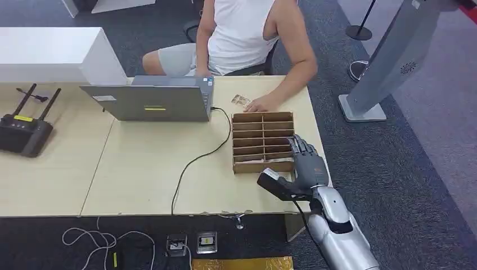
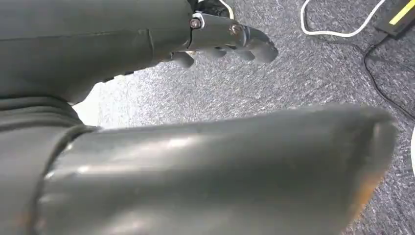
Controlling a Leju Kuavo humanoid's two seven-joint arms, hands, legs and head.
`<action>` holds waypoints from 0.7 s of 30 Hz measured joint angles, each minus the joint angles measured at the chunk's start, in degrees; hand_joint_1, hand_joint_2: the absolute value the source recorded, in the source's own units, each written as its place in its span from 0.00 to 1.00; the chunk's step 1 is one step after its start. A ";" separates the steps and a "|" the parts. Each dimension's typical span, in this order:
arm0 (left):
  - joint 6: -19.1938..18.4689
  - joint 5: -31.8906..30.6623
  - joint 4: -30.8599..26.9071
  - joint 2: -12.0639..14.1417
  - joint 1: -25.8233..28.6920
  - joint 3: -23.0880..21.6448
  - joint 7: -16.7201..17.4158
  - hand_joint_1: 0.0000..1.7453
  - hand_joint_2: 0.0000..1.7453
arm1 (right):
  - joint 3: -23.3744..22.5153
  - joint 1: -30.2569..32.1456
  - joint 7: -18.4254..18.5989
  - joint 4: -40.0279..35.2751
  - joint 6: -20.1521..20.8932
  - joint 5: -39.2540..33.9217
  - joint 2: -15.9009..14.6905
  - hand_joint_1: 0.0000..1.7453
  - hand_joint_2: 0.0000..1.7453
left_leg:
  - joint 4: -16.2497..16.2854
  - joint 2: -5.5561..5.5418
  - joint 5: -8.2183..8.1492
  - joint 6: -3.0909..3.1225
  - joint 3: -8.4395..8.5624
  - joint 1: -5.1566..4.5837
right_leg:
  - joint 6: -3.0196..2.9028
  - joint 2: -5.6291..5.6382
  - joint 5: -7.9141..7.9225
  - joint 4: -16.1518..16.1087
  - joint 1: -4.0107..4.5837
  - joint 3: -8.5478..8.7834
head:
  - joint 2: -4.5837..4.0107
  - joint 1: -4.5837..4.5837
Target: Pass the card to the sensor for recognition and then transmit it.
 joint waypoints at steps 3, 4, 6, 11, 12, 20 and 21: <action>-0.02 -0.02 -0.02 0.00 -0.01 0.00 0.00 0.00 0.00 | -0.09 -0.20 -0.35 0.70 -0.31 -0.09 0.20 0.00 1.00 | 0.00 0.00 0.00 0.00 0.00 0.00 | 0.00 0.00 0.00 0.00 0.00 0.00 | 0.00 -0.02; -0.02 -0.04 0.00 0.00 -0.01 0.00 0.00 0.00 0.00 | -0.11 -0.20 -0.48 0.85 -0.41 -0.18 0.26 0.00 1.00 | 0.00 0.00 0.00 0.00 0.00 0.00 | 0.00 0.00 0.00 0.00 0.00 0.00 | 0.00 0.00; -0.07 -0.07 0.00 0.00 -0.01 0.00 -0.02 0.00 0.00 | -0.11 -0.23 -0.72 1.09 -0.54 -0.26 0.41 0.00 1.00 | 0.00 0.00 0.00 0.00 0.00 0.00 | 0.00 0.00 0.00 0.00 0.00 0.00 | 0.00 -0.02; -0.15 -0.09 0.00 0.00 -0.01 0.00 -0.06 0.00 0.00 | -0.11 -0.34 -1.07 1.79 -0.81 -0.52 0.70 0.00 1.00 | 0.00 0.00 0.00 0.00 0.00 0.00 | 0.00 0.00 0.00 0.00 0.00 0.00 | 0.00 -0.02; -0.22 -0.09 0.00 0.00 -0.01 0.00 -0.07 0.00 0.00 | -0.11 -0.37 -1.20 1.94 -0.96 -0.59 0.79 0.00 1.00 | 0.00 0.00 0.00 0.00 0.00 0.00 | 0.00 0.00 0.00 0.00 0.00 0.00 | 0.00 0.00; -0.26 -0.04 -0.02 0.00 -0.01 0.00 -0.07 0.00 0.00 | -0.07 -1.11 -1.99 3.17 -1.38 -0.87 1.53 1.00 1.00 | 0.00 0.00 0.00 0.00 0.00 0.00 | 0.00 0.00 0.00 0.00 0.00 0.00 | 0.00 -0.02; -0.26 -0.04 0.00 0.00 -0.01 0.00 -0.07 0.00 0.00 | -0.04 -1.16 -2.01 3.30 -1.38 -0.92 1.57 1.00 1.00 | 0.00 0.00 0.00 0.00 0.00 0.00 | 0.00 0.00 0.00 0.00 0.00 0.00 | 0.00 -0.02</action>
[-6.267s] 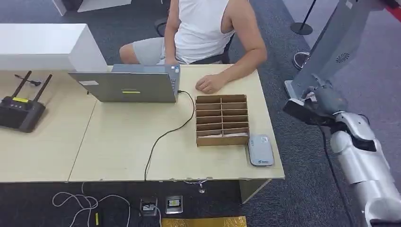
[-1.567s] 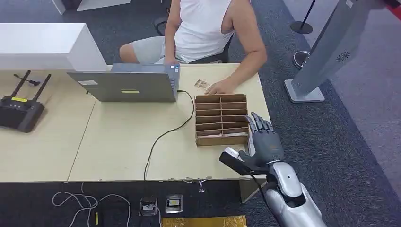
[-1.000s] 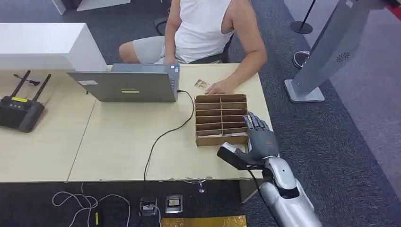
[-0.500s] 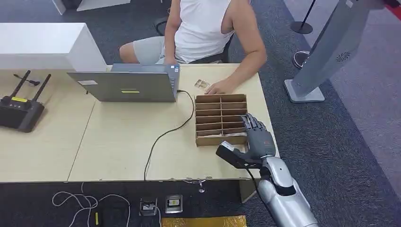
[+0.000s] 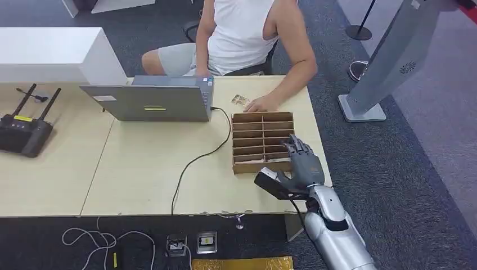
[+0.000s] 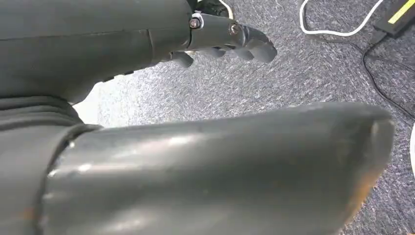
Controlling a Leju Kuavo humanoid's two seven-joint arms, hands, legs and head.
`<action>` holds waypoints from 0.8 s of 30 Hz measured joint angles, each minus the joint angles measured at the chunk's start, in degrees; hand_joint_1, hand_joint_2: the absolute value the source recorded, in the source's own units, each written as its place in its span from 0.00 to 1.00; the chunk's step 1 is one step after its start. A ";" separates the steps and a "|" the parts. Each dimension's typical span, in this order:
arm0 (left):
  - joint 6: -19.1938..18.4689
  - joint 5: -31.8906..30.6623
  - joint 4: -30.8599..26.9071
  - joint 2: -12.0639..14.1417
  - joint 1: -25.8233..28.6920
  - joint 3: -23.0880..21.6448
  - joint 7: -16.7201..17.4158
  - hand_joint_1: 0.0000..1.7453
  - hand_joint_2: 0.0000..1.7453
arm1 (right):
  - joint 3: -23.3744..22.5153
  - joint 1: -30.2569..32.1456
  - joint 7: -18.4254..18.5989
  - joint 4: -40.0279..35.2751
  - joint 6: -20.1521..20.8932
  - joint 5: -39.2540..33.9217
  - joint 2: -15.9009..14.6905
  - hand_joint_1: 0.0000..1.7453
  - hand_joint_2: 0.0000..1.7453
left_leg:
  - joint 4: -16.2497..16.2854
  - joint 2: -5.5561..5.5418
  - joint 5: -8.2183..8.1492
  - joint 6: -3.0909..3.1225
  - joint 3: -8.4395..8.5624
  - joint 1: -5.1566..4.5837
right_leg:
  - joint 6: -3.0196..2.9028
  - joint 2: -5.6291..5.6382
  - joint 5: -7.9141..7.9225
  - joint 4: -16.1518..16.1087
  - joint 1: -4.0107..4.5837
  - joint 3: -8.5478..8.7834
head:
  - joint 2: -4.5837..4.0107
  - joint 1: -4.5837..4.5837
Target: Pass the card to the sensor for recognition and then transmit it.
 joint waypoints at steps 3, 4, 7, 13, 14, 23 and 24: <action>-0.09 0.02 0.00 0.00 0.00 0.00 0.00 0.00 0.00 | 0.02 -0.16 -0.02 0.48 0.02 -0.26 0.28 1.00 1.00 | 0.00 0.00 0.00 0.00 0.00 0.00 | 0.00 0.00 0.00 0.00 0.00 0.00 | 0.00 0.00; -0.13 0.02 0.00 0.00 0.00 0.00 0.00 0.00 0.00 | 0.02 -0.20 -0.04 0.61 0.07 -0.39 0.35 1.00 1.00 | 0.00 0.00 0.00 0.00 0.00 0.00 | 0.00 0.00 0.00 0.00 0.00 0.00 | 0.00 0.00; -0.17 0.04 0.00 0.00 0.00 0.00 0.00 0.00 0.00 | 0.07 -0.41 -0.20 0.91 0.28 -0.87 0.59 1.00 1.00 | 0.00 0.00 0.00 0.00 0.00 0.00 | 0.00 0.00 0.00 0.00 0.00 0.00 | 0.00 0.02; -0.20 0.24 0.00 0.00 0.00 0.00 0.00 0.00 0.00 | 0.11 -1.19 -0.20 1.27 0.87 -1.14 1.09 1.00 1.00 | 0.00 0.00 0.00 0.00 0.00 0.00 | 0.00 -0.01 0.00 0.00 0.00 0.00 | 0.00 0.02; -0.22 0.26 0.00 0.00 0.00 0.00 0.00 0.00 0.00 | 0.11 -1.26 -0.20 1.31 0.98 -1.20 1.14 1.00 1.00 | 0.00 0.00 0.00 0.00 0.00 0.00 | 0.00 0.00 0.00 0.00 0.00 0.00 | 0.00 0.00; -0.09 0.37 -0.02 -0.11 0.00 0.00 0.00 0.00 0.00 | 0.11 -1.83 -0.20 1.99 1.46 -2.01 1.49 1.00 1.00 | 0.00 0.00 0.00 0.00 0.00 0.00 | 0.00 0.00 0.00 0.00 0.00 0.00 | 0.00 0.02; -0.02 0.44 -0.02 -0.13 0.00 0.02 0.00 0.00 0.00 | 0.11 -1.88 -0.20 2.07 1.40 -2.08 1.57 1.00 1.00 | 0.00 0.00 0.00 0.00 0.00 0.00 | 0.00 0.01 0.00 0.00 0.00 0.00 | 0.00 0.02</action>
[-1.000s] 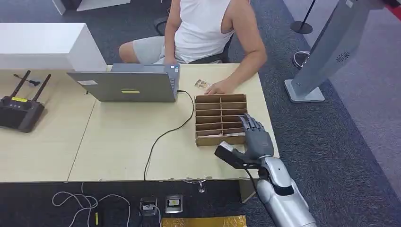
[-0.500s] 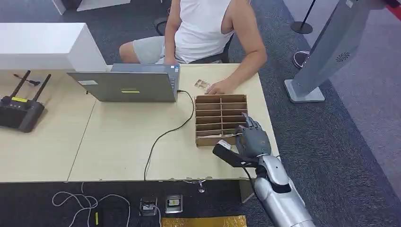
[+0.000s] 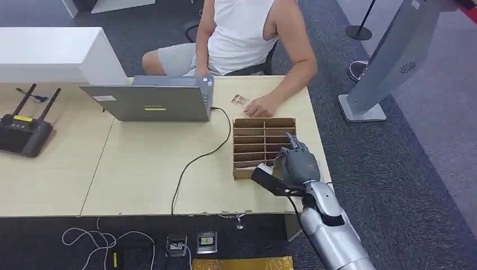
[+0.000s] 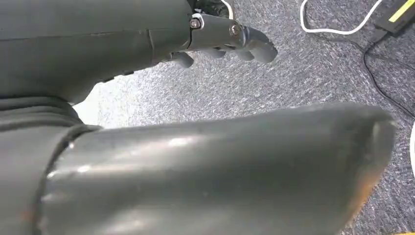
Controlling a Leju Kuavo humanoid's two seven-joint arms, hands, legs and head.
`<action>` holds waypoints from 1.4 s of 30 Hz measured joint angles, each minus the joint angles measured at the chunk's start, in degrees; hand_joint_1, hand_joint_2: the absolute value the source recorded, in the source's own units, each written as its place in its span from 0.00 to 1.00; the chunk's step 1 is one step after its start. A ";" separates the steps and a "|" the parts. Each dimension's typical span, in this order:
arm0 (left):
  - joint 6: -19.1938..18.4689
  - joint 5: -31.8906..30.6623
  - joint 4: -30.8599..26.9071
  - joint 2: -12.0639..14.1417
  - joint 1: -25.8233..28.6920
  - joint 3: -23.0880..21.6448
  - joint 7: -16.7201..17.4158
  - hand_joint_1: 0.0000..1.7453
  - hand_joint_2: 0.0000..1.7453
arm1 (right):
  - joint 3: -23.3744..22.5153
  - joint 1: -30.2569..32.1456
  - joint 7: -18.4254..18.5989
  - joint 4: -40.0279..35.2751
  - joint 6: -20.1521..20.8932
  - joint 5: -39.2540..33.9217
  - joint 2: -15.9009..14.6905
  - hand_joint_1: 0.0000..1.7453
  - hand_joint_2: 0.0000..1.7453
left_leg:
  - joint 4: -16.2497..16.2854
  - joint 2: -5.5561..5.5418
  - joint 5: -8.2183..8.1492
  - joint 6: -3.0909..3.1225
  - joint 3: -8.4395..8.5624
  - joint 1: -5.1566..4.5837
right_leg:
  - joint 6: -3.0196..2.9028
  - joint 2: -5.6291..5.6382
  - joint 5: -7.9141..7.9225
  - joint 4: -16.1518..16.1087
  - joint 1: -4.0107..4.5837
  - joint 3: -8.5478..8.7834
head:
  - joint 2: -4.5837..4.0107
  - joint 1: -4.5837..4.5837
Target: Pass the card to the sensor for recognition and then transmit it.
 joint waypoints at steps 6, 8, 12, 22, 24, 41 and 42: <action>0.15 0.17 0.02 -0.22 0.00 0.11 0.00 0.00 0.00 | 0.00 -0.35 -0.07 0.66 -0.09 -0.44 0.17 1.00 1.00 | 0.00 0.00 0.00 0.00 0.00 0.00 | 0.00 0.00 0.00 0.00 0.00 0.00 | 0.00 0.00; 0.26 0.20 0.02 -0.24 0.00 0.37 0.00 0.00 0.00 | 0.00 -0.41 -0.11 0.96 -0.13 -0.55 0.26 1.00 1.00 | 0.00 0.00 0.00 0.00 0.01 0.00 | 0.00 0.00 0.00 0.00 0.00 0.00 | 0.00 -0.02; 0.41 0.20 0.02 -0.35 0.00 0.42 0.00 0.00 0.00 | 0.00 -0.47 -0.31 1.40 -0.22 -0.59 0.28 1.00 1.00 | 0.00 0.00 0.00 0.00 0.01 0.00 | 0.00 0.00 0.00 0.00 0.00 0.00 | 0.00 -0.02; 0.48 0.11 0.02 -0.50 0.00 0.48 -0.02 0.00 0.00 | 0.00 -1.29 -0.61 2.27 -1.25 -0.57 0.46 1.00 1.00 | 0.00 0.00 0.00 0.00 0.00 0.00 | 0.00 0.00 0.00 0.00 0.00 0.00 | 0.00 0.00; 0.46 -0.28 0.02 -0.50 0.02 0.48 -0.22 0.00 0.00 | -0.11 -2.41 -0.90 2.32 -1.44 -0.28 0.44 1.00 1.00 | 0.00 0.01 0.01 -0.01 0.00 0.00 | 0.00 0.02 0.01 0.01 0.00 -0.01 | 0.00 0.00; 0.37 -2.93 0.00 -0.74 -1.10 0.46 -0.94 0.00 0.00 | -5.95 -33.85 -8.83 7.63 -5.33 -2.62 -1.29 1.00 1.00 | 0.02 0.04 0.16 0.02 -0.09 -0.02 | -0.01 0.04 0.20 0.03 -0.02 -0.12 | 0.00 -0.02; 0.33 -3.02 0.00 -0.77 -1.14 0.46 -0.94 0.00 0.00 | -5.92 -34.37 -8.90 8.31 -5.38 -2.56 -1.20 1.00 1.00 | 0.02 0.04 0.15 0.02 -0.10 -0.02 | -0.01 0.03 0.19 0.03 -0.02 -0.11 | 0.00 0.00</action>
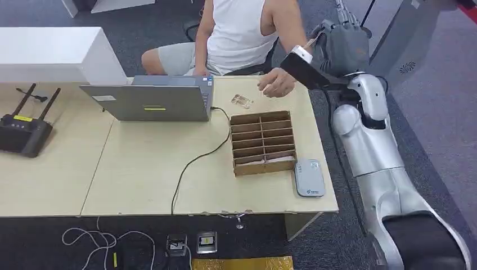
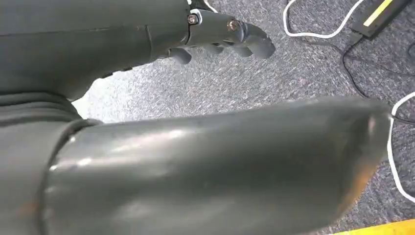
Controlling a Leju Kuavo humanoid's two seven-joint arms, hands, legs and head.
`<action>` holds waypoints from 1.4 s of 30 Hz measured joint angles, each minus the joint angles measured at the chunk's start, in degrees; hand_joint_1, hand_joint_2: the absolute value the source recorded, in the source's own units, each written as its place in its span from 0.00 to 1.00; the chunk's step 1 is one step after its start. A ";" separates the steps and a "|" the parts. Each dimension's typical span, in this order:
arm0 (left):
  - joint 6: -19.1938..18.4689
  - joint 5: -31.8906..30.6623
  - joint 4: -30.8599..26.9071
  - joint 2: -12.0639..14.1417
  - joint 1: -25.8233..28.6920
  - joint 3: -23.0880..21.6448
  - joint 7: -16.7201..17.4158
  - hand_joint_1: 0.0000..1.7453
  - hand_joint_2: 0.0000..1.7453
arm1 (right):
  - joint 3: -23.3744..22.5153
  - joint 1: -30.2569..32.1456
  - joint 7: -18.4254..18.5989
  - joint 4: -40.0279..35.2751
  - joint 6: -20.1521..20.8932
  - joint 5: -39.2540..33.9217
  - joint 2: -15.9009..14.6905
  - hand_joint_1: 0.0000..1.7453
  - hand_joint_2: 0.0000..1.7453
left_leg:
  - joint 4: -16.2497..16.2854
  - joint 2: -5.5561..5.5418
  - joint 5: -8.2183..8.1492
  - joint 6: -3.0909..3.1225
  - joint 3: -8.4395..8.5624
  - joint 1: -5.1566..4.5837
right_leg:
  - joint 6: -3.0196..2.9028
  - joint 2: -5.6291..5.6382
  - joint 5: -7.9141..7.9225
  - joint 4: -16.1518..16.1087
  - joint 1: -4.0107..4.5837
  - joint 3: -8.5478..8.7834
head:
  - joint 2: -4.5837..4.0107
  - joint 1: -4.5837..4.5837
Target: Pass the card to the sensor for recognition and then transmit it.
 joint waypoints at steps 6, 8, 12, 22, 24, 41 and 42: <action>-0.41 -0.50 0.00 -0.17 -0.28 0.00 0.00 0.00 0.00 | 0.17 -2.51 0.18 5.24 -0.11 0.68 1.22 1.00 1.00 | 0.00 0.00 0.00 0.00 -0.01 0.00 | 0.00 0.00 0.00 0.00 0.00 0.00 | 0.00 0.00; -0.52 -0.61 0.00 -0.22 -0.36 0.00 0.00 0.00 0.00 | 0.17 -3.06 0.20 7.08 -0.26 1.09 1.62 1.00 1.00 | 0.00 -0.01 0.00 0.00 -0.02 0.00 | 0.00 0.00 0.00 0.00 0.00 0.00 | 0.00 0.00; -0.79 -1.11 0.00 -0.22 -0.74 -0.09 0.00 0.00 0.00 | 0.31 -5.11 0.20 14.04 -0.46 3.22 2.62 1.00 1.00 | 0.00 -0.01 0.00 0.00 -0.01 0.00 | 0.00 -0.01 0.00 -0.01 0.00 0.00 | 0.00 0.00; -1.57 -1.18 0.02 0.42 -0.99 -0.13 0.00 0.00 0.00 | 1.25 -6.49 0.42 25.07 -0.37 4.06 2.78 0.29 1.00 | 0.00 -0.02 0.00 0.00 -0.01 0.00 | 0.00 -0.03 0.00 -0.01 0.00 0.01 | 0.00 0.00; -1.57 -1.09 0.00 0.55 -0.90 -0.13 -0.06 0.00 0.00 | 1.25 -6.52 0.44 26.09 -0.65 4.02 2.78 0.00 1.00 | 0.00 -0.02 0.00 0.00 0.00 0.00 | 0.00 -0.01 0.00 -0.01 0.00 0.02 | 0.00 0.02; -1.29 -1.25 0.02 1.20 -0.39 -0.13 -0.17 0.00 0.00 | 0.79 -9.23 -1.36 29.35 -11.57 -0.16 1.57 0.00 1.00 | 0.01 0.00 0.00 0.00 0.00 0.00 | 0.00 0.01 0.00 -0.01 0.00 -0.04 | 0.00 -0.02; -1.22 -1.20 0.02 1.22 -0.27 -0.13 -0.17 0.00 0.00 | 0.50 -9.59 -1.82 29.22 -12.71 -0.86 1.31 0.00 1.00 | 0.01 0.00 0.00 0.00 0.00 0.00 | 0.00 0.01 0.00 -0.01 0.00 -0.03 | 0.00 0.00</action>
